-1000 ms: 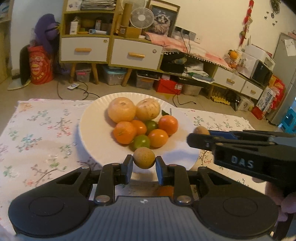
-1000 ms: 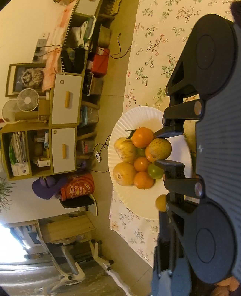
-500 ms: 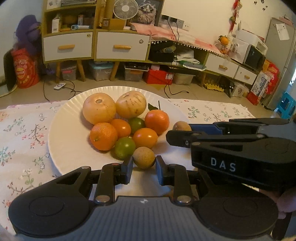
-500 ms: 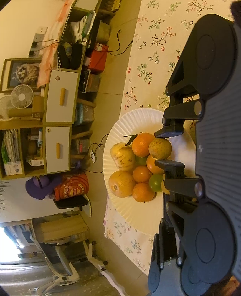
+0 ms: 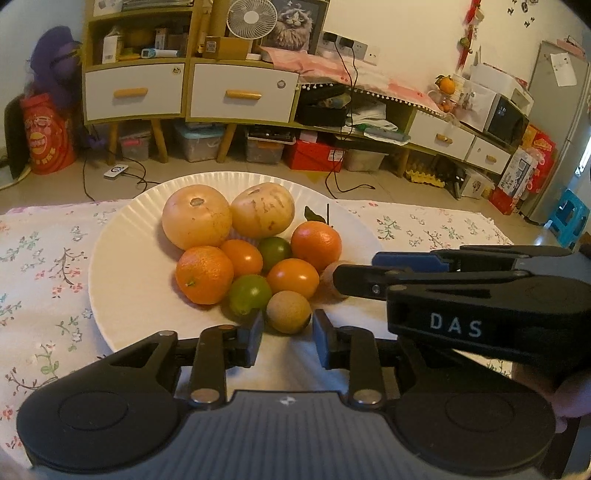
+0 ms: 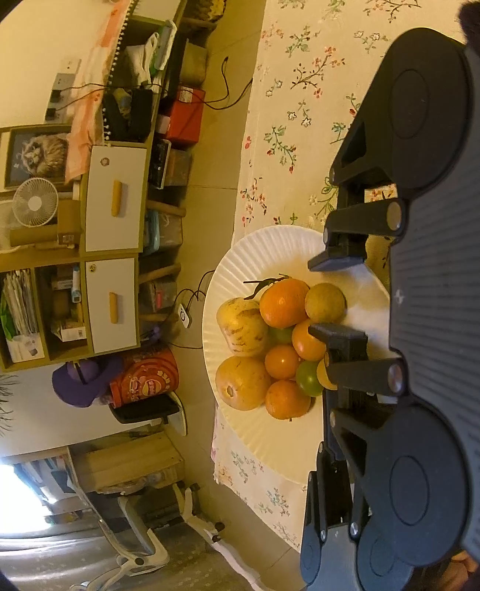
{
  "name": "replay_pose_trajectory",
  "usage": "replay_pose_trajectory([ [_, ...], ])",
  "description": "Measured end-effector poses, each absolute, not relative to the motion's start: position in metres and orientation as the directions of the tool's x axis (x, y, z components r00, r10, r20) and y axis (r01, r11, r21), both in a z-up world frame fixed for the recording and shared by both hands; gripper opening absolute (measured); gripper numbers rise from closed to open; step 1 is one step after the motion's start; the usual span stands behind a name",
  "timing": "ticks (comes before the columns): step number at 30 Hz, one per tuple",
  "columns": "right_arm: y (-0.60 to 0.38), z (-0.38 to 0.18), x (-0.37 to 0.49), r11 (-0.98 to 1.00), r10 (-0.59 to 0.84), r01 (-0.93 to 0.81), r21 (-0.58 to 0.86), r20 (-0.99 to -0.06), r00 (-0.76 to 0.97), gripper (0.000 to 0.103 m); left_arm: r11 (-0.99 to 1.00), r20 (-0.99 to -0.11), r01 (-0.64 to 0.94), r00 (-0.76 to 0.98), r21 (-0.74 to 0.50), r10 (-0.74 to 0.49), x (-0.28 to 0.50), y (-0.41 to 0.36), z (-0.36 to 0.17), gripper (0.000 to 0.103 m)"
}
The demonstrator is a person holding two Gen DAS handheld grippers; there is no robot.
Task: Organize fruits
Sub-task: 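Carry both brown fruits onto the white plate and open both grippers, then withdraw both grippers and lower the left gripper around a yellow-brown round fruit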
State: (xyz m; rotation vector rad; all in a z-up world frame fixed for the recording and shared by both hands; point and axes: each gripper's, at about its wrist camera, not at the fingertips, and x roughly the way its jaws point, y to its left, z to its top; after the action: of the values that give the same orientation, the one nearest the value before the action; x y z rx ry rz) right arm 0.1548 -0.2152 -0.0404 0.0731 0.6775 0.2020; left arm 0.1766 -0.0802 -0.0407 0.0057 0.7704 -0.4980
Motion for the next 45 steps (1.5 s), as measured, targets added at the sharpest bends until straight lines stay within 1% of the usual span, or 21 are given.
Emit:
replay_pose_trajectory([
  [5,-0.219,-0.036,0.153,0.979,0.201,-0.146,0.141,-0.608,0.768,0.039,0.886,-0.670,0.433,0.611,-0.165,-0.423,0.173,-0.079,-0.038,0.024],
  [7,-0.221,-0.033,0.151,0.980,0.198,-0.138,0.146,-0.605,0.771,0.046,0.887,-0.670,0.434,0.613,-0.157,-0.418,0.170,-0.079,-0.036,0.031],
  [9,-0.221,-0.030,0.148,0.980,0.197,-0.140,0.141,-0.604,0.772,0.051,0.887,-0.670,0.437,0.614,-0.151,-0.417,0.168,-0.079,-0.034,0.034],
  [11,-0.220,-0.026,0.143,0.981,0.194,-0.145,0.129,-0.601,0.775,0.053,0.887,-0.673,0.439,0.613,-0.145,-0.414,0.165,-0.077,-0.032,0.040],
  [16,-0.219,-0.016,0.132,0.982,0.187,-0.144,0.118,-0.598,0.780,0.065,0.890,-0.673,0.438,0.621,-0.127,-0.402,0.155,-0.072,-0.024,0.051],
  [18,-0.219,-0.013,0.128,0.982,0.187,-0.142,0.121,-0.600,0.778,0.069,0.889,-0.676,0.441,0.619,-0.122,-0.400,0.151,-0.071,-0.022,0.054],
  [20,-0.218,-0.011,0.123,0.982,0.191,-0.146,0.122,-0.601,0.776,0.073,0.892,-0.678,0.439,0.624,-0.107,-0.389,0.145,-0.069,-0.018,0.059],
  [21,-0.217,-0.010,0.120,0.982,0.189,-0.150,0.116,-0.602,0.776,0.076,0.894,-0.677,0.437,0.629,-0.099,-0.383,0.143,-0.069,-0.017,0.064],
  [22,-0.215,-0.008,0.118,0.982,0.187,-0.153,0.107,-0.603,0.776,0.079,0.895,-0.674,0.436,0.634,-0.094,-0.379,0.139,-0.068,-0.014,0.066],
  [24,-0.212,-0.006,0.112,0.983,0.183,-0.158,0.094,-0.601,0.778,0.081,0.894,-0.672,0.438,0.637,-0.089,-0.379,0.134,-0.066,-0.011,0.067],
  [31,-0.204,0.000,0.090,0.985,0.169,-0.153,0.077,-0.602,0.781,0.088,0.890,-0.677,0.454,0.638,-0.054,-0.366,0.115,-0.059,-0.002,0.076],
  [33,-0.202,0.000,0.085,0.986,0.162,-0.149,0.071,-0.605,0.780,0.090,0.888,-0.681,0.458,0.635,-0.050,-0.365,0.111,-0.056,0.001,0.076],
  [40,-0.198,-0.003,0.068,0.988,0.151,-0.142,0.064,-0.617,0.772,0.095,0.888,-0.695,0.457,0.625,-0.044,-0.356,0.097,-0.039,0.000,0.085],
  [45,-0.194,-0.009,0.057,0.992,0.120,-0.113,0.051,-0.622,0.774,0.102,0.890,-0.718,0.453,0.599,-0.060,-0.354,0.087,-0.026,-0.005,0.086],
])
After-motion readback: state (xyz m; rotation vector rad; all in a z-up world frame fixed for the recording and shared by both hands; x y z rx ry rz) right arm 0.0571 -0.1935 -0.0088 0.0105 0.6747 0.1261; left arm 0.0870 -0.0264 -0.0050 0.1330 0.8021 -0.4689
